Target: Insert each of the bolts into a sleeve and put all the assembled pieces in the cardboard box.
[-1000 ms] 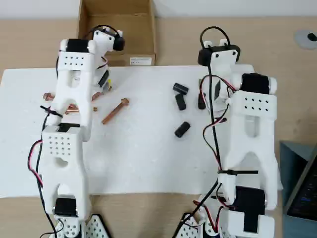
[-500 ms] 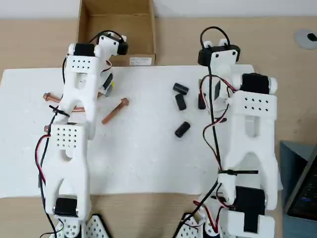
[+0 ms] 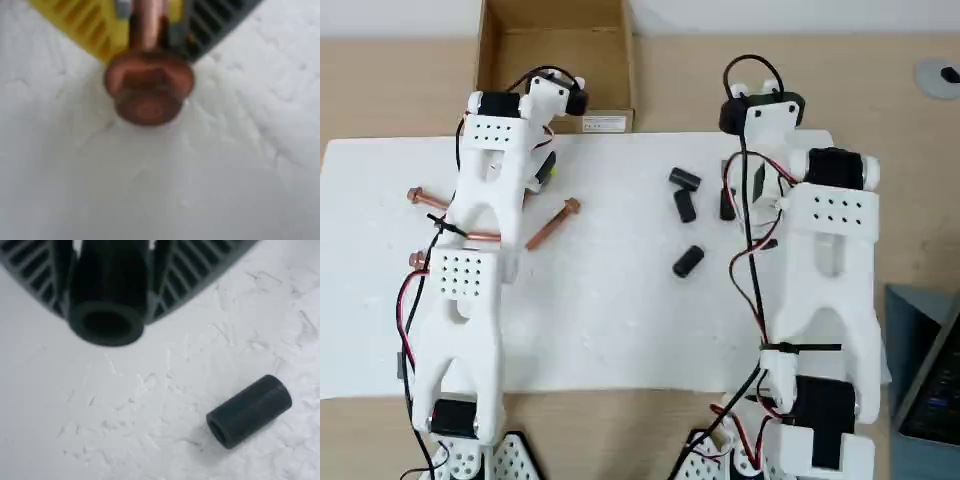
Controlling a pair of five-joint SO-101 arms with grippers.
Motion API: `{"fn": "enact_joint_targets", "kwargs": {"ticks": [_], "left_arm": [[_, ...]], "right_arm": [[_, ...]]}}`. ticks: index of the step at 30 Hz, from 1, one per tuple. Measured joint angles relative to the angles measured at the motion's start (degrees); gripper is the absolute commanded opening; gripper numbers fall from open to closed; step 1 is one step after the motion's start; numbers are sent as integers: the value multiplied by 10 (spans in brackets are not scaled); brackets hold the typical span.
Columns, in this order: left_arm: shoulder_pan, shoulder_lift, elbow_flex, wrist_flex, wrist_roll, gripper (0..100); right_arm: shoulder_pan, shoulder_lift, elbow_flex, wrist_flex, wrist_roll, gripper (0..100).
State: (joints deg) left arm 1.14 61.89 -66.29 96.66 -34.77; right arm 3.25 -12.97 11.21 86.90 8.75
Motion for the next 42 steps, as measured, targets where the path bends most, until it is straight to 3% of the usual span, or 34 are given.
{"fn": "enact_joint_targets", "kwargs": {"ticks": [3, 14, 27, 32, 42], "left_arm": [[-2, 6, -30, 25, 14, 3], [-1, -44, -121, 32, 224, 1], [27, -311, -115, 35, 251, 0], [27, -462, 1, 35, 251, 0], [27, -827, 432, 35, 251, 0]], "right_arm": [[0, -23, 0, 11, 0, 11], [0, -174, 0, 34, 0, 12], [0, -274, 0, 84, 0, 12], [0, -309, 0, 84, 0, 11], [0, -322, 31, 84, 0, 9]]}}
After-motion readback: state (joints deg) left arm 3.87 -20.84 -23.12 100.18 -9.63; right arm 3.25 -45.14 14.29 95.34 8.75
